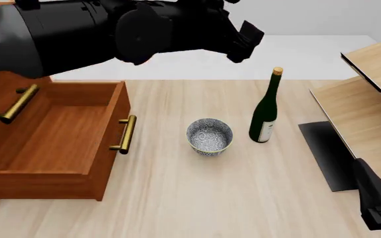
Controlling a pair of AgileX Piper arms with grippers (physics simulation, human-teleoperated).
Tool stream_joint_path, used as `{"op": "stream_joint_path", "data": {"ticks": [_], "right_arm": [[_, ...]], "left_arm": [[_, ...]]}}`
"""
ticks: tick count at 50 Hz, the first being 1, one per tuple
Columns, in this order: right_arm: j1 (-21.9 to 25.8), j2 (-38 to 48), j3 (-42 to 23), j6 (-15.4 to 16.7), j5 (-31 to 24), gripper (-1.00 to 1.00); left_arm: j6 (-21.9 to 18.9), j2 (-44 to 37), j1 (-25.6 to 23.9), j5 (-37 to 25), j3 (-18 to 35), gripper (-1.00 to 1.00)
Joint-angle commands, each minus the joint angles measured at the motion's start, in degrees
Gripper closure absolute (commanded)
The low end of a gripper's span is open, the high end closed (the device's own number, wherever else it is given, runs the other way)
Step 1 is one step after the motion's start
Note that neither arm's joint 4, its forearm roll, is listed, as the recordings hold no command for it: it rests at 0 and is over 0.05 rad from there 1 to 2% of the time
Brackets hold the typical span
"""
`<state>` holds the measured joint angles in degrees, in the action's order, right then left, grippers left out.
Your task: Put the wine bottle in the bottom drawer of the cabinet.
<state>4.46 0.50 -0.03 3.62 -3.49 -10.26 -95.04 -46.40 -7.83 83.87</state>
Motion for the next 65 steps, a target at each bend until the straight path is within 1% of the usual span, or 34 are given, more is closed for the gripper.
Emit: {"op": "stream_joint_path", "data": {"ticks": [1,9,14,16,18,25,28,30,32,51,55,65], "right_arm": [[0.0,0.3,0.0,0.0,0.2,-1.00],[-0.1,0.3,0.0,0.1,0.0,-1.00],[-0.1,0.1,0.0,0.0,-0.2,-1.00],[-0.1,0.1,0.0,0.0,-0.3,-1.00],[-0.2,0.1,0.0,0.0,-0.3,-1.00],[-0.3,0.2,0.0,-0.2,-0.3,-1.00],[-0.4,0.2,0.0,-0.2,-0.4,-1.00],[-0.4,0.1,0.0,-0.3,-0.4,-1.00],[-0.4,0.1,0.0,-0.3,-0.4,-1.00],[-0.3,0.8,0.0,-0.4,0.0,-1.00],[-0.3,0.4,0.0,-0.3,-0.7,-1.00],[-0.4,0.4,0.0,-0.4,-0.8,-1.00]], "left_arm": [[-0.4,-4.7,-0.9,-2.6,7.8,-1.00],[-1.5,-7.8,-1.4,-3.4,10.6,-1.00],[-2.0,-9.9,-1.8,-4.4,13.8,-1.00],[-1.6,-10.7,-1.2,-4.6,15.0,-1.00],[-1.5,-11.5,-1.8,-4.9,15.6,-1.00],[-1.3,-15.4,-1.5,-5.6,19.4,-1.00],[-2.0,-16.8,-1.6,-5.3,20.3,-1.00],[-1.5,-17.5,-1.5,-5.8,21.1,-1.00],[-1.9,-18.1,-1.4,-5.7,21.7,-1.00],[-1.3,-20.9,-1.8,-3.9,21.4,-1.00],[-1.6,-21.6,-1.7,-3.5,21.6,-1.00],[-0.9,-22.9,-2.1,-3.0,21.8,-1.00]]}}
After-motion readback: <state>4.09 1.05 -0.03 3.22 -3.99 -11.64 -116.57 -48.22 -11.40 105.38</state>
